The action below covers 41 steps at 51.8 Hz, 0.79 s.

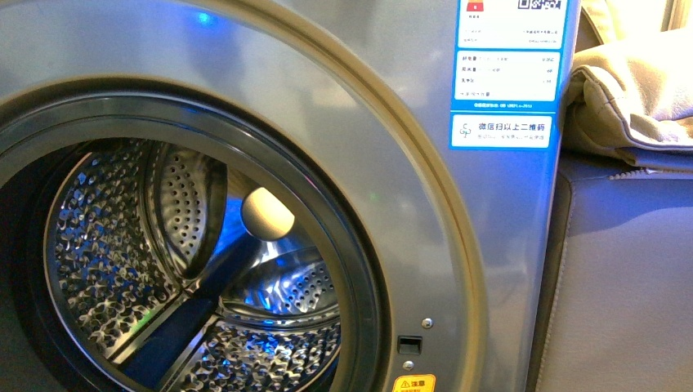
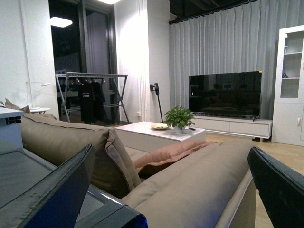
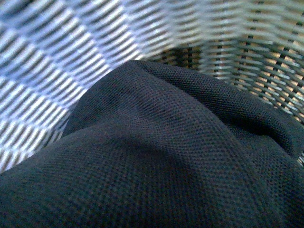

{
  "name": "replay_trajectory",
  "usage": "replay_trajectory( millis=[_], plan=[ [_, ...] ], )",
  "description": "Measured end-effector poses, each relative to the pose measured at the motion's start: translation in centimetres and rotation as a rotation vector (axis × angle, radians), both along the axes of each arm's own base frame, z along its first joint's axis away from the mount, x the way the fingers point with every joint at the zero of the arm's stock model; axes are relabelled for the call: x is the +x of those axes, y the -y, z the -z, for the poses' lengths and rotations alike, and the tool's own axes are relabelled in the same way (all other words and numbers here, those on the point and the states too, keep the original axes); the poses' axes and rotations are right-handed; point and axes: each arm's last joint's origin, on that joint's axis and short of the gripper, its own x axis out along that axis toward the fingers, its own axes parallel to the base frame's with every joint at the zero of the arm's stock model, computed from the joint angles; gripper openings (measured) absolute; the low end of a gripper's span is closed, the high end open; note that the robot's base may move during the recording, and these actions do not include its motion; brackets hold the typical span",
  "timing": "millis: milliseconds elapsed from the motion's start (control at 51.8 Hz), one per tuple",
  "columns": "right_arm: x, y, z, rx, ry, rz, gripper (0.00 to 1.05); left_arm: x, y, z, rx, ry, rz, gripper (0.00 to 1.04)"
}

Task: Collect clothes from washing machine

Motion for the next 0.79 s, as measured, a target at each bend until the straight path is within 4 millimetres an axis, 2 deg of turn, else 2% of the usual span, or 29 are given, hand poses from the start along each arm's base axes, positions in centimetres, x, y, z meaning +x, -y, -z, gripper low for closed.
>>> replay_trajectory(
  millis=[58,232,425,483,541,792],
  plan=[
    [0.4,0.0,1.4,0.006,-0.026,-0.009,0.15,0.0,0.0,0.0,0.0,0.0,0.0,0.98],
    [1.4,-0.3,4.5,0.017,-0.083,-0.016,0.45,0.0,0.0,0.0,0.0,0.0,0.001,0.98],
    [1.6,-1.1,5.6,0.041,-0.107,-0.018,0.79,0.0,0.0,0.0,0.0,0.0,0.001,0.98],
    [1.6,-1.4,5.3,0.051,-0.093,-0.025,0.91,0.0,0.0,0.0,0.0,0.0,0.001,0.98],
    [1.6,-1.8,4.7,0.061,-0.074,-0.035,0.99,0.0,0.0,0.0,0.0,0.0,0.001,0.98],
    [1.9,-3.1,-1.2,0.048,0.059,-0.083,0.97,0.0,0.0,0.0,0.0,0.0,0.0,0.98]
  ],
)
